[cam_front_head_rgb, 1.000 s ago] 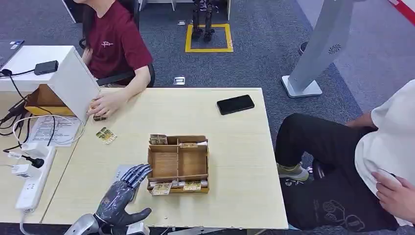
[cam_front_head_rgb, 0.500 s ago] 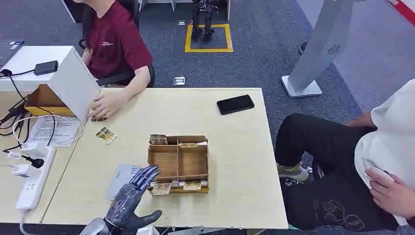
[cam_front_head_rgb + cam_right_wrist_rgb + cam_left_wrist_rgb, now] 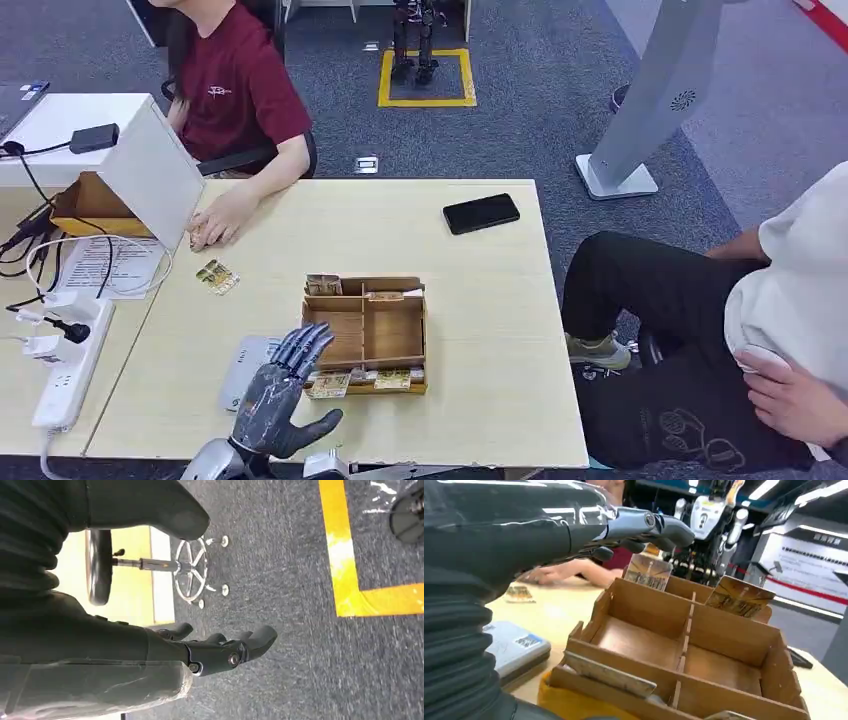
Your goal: Pass the card to the sensor for recognition and then transmit it.
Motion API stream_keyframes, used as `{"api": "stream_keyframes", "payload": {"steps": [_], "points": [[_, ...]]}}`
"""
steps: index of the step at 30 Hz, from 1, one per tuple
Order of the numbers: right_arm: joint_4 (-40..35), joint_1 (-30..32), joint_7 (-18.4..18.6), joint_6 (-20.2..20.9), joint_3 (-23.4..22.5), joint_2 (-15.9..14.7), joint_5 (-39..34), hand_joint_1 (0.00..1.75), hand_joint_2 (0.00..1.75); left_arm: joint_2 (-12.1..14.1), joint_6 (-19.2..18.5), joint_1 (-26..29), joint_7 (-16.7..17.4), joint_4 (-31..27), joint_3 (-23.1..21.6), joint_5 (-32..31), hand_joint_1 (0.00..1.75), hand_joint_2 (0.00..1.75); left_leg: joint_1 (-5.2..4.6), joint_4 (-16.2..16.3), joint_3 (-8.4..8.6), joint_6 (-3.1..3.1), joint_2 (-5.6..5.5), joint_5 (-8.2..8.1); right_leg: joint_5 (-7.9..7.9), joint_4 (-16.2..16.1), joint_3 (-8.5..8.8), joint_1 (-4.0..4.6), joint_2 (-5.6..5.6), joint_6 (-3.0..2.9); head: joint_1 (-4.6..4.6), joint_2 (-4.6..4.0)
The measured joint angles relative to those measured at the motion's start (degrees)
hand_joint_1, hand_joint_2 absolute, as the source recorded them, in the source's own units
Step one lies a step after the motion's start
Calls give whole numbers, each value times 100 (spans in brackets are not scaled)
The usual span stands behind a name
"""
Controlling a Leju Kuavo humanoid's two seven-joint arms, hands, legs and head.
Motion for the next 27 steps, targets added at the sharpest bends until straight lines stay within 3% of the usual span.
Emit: {"api": "stream_keyframes", "payload": {"steps": [6,21,27], "points": [[-103,-7,63,164,-7,0,50,0,175,-138,234,-204,85,345,0,-448,0,175,0,0,1,0,1,0,0,0,0,0,1,0,0,0],[-124,-12,-39,30,-146,4,302,0,175,-201,240,-247,133,553,0,-439,0,175,0,0,-1,0,0,0,0,0,-1,0,0,0,-2,0],[-166,-25,-42,225,-249,4,334,0,175,-245,255,-260,46,557,0,-264,0,175,0,0,-1,0,0,0,0,0,0,0,0,0,0,0]]}}
